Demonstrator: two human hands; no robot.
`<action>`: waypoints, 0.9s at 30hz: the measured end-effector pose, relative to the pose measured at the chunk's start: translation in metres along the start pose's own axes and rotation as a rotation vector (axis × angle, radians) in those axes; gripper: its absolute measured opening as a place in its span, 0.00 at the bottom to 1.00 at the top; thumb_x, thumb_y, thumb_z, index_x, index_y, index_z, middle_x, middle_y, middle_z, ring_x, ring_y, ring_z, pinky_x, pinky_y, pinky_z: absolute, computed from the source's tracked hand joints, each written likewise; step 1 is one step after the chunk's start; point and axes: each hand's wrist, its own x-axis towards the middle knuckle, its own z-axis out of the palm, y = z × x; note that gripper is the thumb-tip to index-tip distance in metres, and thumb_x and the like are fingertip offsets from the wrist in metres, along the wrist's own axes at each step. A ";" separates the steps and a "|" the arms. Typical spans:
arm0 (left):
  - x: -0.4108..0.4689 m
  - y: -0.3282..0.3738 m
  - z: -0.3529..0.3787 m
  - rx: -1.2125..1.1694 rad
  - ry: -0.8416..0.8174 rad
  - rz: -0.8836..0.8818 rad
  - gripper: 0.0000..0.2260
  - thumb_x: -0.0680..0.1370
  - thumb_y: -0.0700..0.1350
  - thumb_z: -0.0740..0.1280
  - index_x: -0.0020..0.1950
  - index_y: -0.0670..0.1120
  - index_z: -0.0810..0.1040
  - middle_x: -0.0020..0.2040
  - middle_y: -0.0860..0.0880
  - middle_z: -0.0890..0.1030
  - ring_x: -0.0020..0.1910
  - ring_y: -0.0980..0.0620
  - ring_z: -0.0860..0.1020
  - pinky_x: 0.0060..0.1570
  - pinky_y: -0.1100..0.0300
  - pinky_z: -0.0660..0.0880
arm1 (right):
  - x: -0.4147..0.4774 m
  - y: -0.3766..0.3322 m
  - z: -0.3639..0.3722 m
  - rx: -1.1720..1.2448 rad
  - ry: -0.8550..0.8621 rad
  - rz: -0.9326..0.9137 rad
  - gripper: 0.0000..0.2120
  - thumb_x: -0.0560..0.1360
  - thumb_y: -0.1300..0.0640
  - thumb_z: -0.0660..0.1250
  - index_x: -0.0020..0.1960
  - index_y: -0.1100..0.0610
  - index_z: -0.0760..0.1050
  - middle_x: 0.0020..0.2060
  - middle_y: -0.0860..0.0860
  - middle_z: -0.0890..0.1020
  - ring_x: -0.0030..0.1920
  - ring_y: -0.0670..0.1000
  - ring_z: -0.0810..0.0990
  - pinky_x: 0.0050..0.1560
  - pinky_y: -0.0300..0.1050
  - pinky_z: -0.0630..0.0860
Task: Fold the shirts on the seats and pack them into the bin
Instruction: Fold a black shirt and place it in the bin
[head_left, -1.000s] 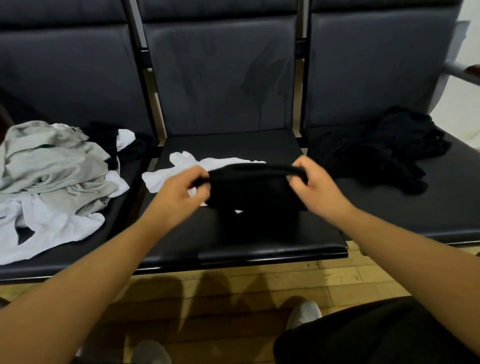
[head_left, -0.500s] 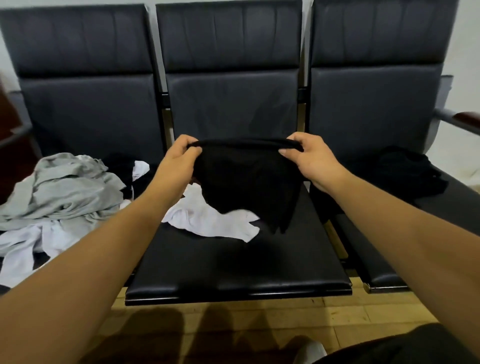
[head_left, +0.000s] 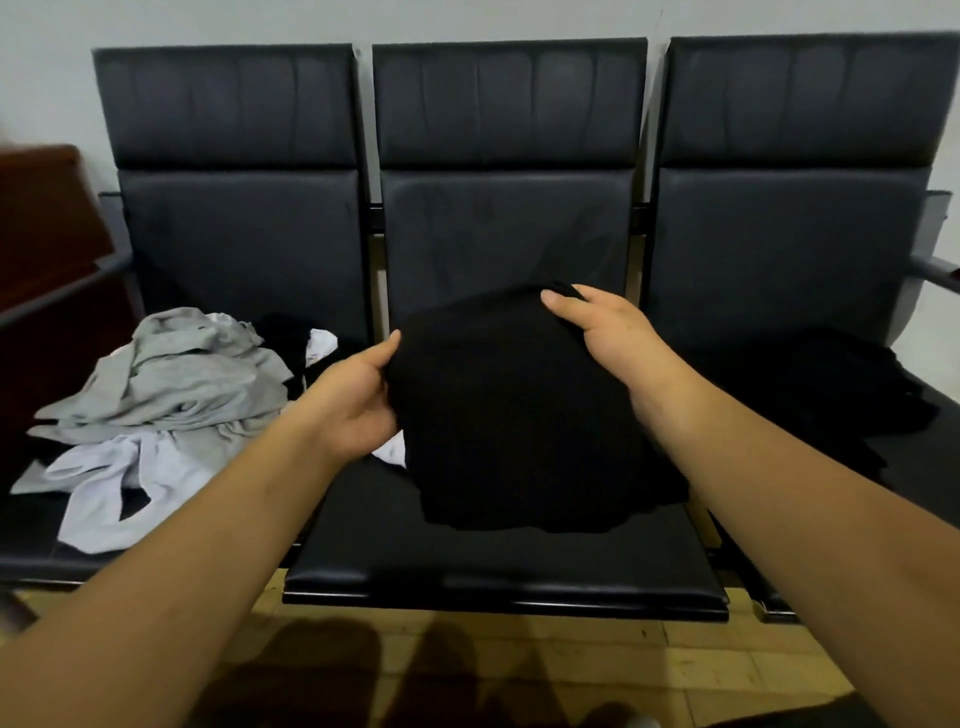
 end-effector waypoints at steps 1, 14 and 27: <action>-0.001 -0.003 -0.008 -0.020 0.000 0.025 0.20 0.86 0.55 0.55 0.72 0.48 0.75 0.67 0.47 0.80 0.63 0.48 0.81 0.55 0.54 0.77 | -0.001 0.000 0.005 0.024 -0.014 0.015 0.08 0.81 0.55 0.67 0.54 0.57 0.82 0.36 0.47 0.86 0.35 0.45 0.86 0.31 0.35 0.78; -0.081 0.032 -0.117 -0.058 0.176 0.161 0.22 0.73 0.63 0.64 0.51 0.49 0.88 0.55 0.47 0.86 0.52 0.50 0.85 0.45 0.58 0.82 | 0.020 0.022 0.151 0.101 -0.217 0.213 0.09 0.81 0.59 0.67 0.59 0.61 0.80 0.50 0.57 0.87 0.48 0.56 0.87 0.42 0.48 0.84; -0.206 -0.005 -0.332 -0.236 0.519 0.287 0.23 0.83 0.58 0.59 0.72 0.47 0.75 0.68 0.46 0.80 0.67 0.47 0.78 0.66 0.52 0.71 | 0.013 0.097 0.422 -0.001 -0.665 0.172 0.11 0.81 0.59 0.67 0.61 0.62 0.79 0.54 0.60 0.85 0.54 0.59 0.85 0.58 0.57 0.82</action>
